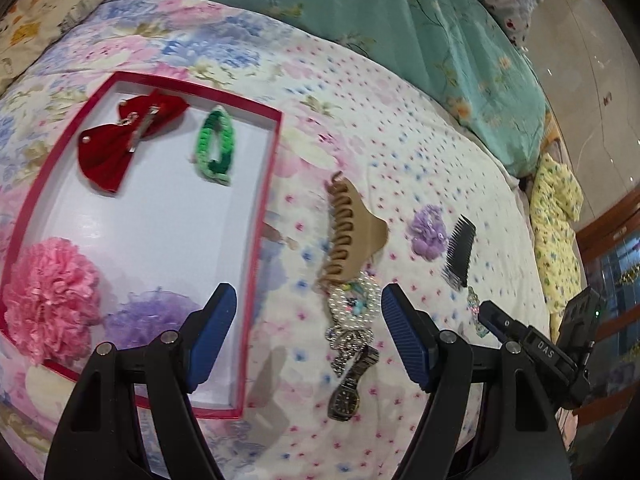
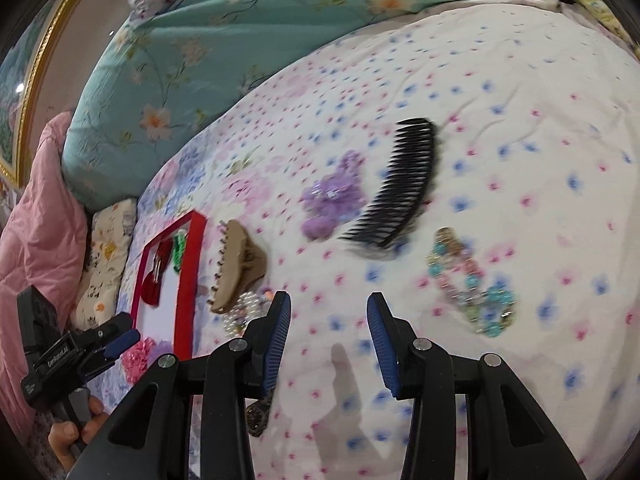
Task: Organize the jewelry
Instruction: 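Grasp the tan claw clip with the left tool while the right tool grasps the purple plush keychain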
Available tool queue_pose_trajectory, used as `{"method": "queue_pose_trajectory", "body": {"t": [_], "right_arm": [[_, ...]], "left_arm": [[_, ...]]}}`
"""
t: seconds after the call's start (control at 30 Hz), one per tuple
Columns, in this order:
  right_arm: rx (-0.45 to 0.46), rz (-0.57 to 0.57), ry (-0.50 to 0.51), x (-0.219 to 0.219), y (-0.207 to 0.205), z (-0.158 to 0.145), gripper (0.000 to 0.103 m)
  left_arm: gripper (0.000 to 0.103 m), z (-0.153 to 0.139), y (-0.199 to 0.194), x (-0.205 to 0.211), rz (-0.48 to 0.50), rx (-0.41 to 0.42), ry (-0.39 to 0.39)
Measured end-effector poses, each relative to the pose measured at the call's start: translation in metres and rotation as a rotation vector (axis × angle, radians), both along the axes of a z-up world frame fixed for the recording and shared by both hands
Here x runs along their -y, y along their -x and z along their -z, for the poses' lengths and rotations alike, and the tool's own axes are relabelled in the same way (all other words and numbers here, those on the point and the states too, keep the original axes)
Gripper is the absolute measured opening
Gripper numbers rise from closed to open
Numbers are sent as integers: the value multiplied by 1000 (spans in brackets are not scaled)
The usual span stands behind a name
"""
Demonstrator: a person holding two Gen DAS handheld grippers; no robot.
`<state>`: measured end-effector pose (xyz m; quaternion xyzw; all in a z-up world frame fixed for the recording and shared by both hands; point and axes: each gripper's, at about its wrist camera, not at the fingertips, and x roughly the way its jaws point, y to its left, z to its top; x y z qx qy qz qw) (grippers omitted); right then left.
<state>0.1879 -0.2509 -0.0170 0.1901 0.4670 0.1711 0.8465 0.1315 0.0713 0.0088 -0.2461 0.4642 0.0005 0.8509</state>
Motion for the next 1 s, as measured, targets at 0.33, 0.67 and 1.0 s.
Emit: {"method": "queue_pose_trajectory", "body": {"t": [0.33, 0.67, 1.0], "right_arm": [[7, 54, 15, 19, -17, 0, 48], [3, 73, 41, 22, -39, 5, 51], [16, 27, 36, -1, -83, 4, 55]], "left_arm": [[79, 8, -20, 24, 57, -27, -23], [79, 23, -49, 39, 99, -62, -29], [80, 45, -95, 60, 130, -102, -54]]}}
